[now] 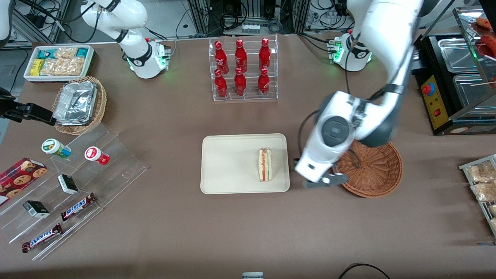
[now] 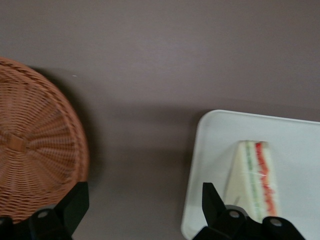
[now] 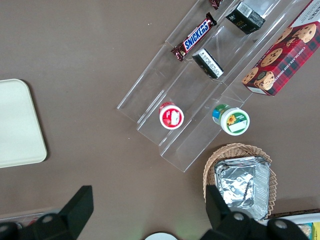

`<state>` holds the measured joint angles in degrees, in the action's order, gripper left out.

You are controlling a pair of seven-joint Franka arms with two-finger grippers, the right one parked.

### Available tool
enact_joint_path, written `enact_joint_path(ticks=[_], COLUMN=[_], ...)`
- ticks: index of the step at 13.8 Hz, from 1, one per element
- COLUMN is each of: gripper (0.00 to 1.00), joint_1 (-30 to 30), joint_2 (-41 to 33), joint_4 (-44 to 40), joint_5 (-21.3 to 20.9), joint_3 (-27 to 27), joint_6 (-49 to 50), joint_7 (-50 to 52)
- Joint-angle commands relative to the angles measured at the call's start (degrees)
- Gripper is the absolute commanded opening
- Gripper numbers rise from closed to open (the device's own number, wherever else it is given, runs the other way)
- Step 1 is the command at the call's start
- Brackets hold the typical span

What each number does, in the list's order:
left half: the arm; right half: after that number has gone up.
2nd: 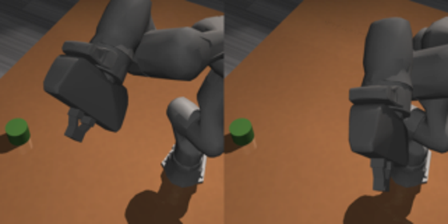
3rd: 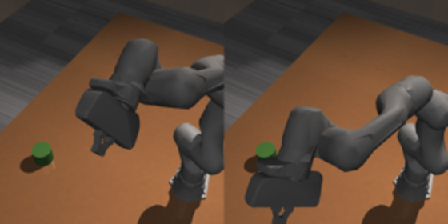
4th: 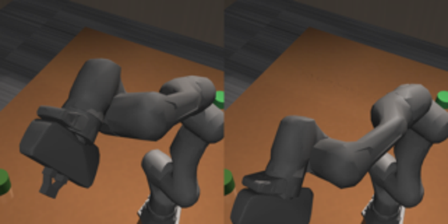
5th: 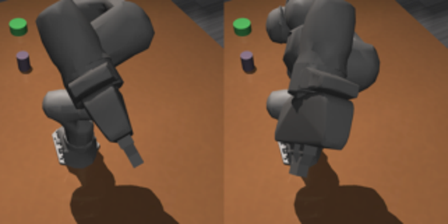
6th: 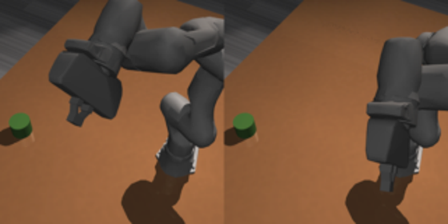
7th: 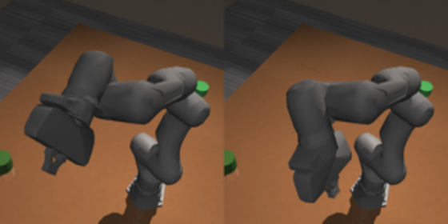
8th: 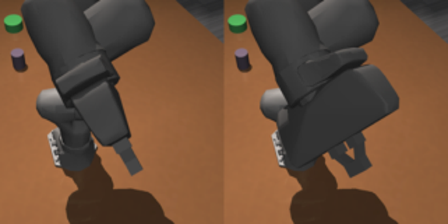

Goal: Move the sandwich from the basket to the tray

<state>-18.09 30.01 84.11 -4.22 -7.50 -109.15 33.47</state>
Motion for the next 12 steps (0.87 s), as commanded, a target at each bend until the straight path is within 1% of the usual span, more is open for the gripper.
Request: enact_joint_path(ticks=[1, 6, 7, 8, 9, 12], gripper=[1.00, 1.00, 1.00, 1.00, 1.00, 1.00], joint_1=[5.86, 15.88, 17.64, 19.13, 20.37, 21.08], joint_2=[-3.19, -8.02, -9.34, -11.01, -12.85, -18.47], joint_4=[1.76, 1.68, 1.59, 1.41, 1.41, 1.06], joint_5=[1.50, 3.43, 4.56, 6.49, 7.38, 6.25], joint_3=[-0.59, -0.68, -0.68, -0.59, -0.59, -0.33], joint_6=[3.75, 11.75, 13.42, 14.91, 16.06, 20.80], joint_7=[-7.78, -24.04, -26.07, -28.00, -29.50, -29.95])
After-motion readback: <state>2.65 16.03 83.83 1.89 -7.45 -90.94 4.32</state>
